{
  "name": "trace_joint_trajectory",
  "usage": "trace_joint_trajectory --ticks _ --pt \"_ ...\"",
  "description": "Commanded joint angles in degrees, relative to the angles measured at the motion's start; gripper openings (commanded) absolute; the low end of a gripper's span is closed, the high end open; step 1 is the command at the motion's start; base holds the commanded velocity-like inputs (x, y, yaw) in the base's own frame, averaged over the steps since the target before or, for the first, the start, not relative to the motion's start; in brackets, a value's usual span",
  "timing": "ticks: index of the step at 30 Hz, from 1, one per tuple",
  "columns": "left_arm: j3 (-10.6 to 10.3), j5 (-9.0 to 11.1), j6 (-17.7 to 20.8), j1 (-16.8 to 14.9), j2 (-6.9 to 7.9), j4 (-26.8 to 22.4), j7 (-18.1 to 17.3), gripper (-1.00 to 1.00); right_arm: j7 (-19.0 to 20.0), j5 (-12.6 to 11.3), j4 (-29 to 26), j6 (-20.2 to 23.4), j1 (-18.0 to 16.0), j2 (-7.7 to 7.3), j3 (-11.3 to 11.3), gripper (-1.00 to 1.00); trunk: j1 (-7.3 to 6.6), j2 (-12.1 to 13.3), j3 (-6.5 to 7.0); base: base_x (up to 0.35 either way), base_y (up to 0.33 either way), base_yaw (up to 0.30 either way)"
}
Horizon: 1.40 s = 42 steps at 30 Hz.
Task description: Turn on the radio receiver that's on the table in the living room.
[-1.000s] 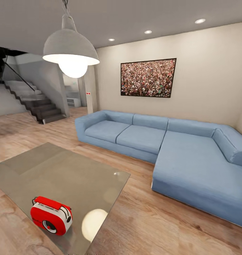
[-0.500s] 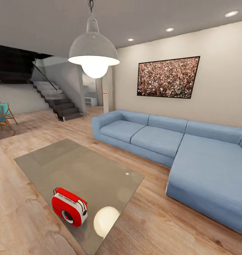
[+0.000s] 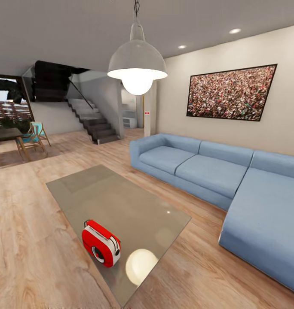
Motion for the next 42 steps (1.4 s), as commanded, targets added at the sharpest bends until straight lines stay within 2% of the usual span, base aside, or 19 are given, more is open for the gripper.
trace_joint_trajectory --ticks 1,28,42 --pt "0.0 0.0 0.0 0.0 0.01 0.0 0.0 1.0 0.0 0.0 0.0 0.0 0.0 0.01 0.0 1.0 0.0 0.0 0.0 0.0 -0.245 0.295" --pt "0.1 0.1 0.0 0.0 0.18 0.0 0.0 1.0 0.0 0.0 0.0 0.0 0.0 0.03 0.0 1.0 0.0 0.0 0.0 0.0 -0.254 0.295" --pt "0.8 0.2 0.0 0.0 0.74 -0.1 0.0 1.0 0.0 0.0 0.0 0.0 0.0 0.04 0.0 1.0 0.0 0.0 0.0 0.0 -0.029 0.295"
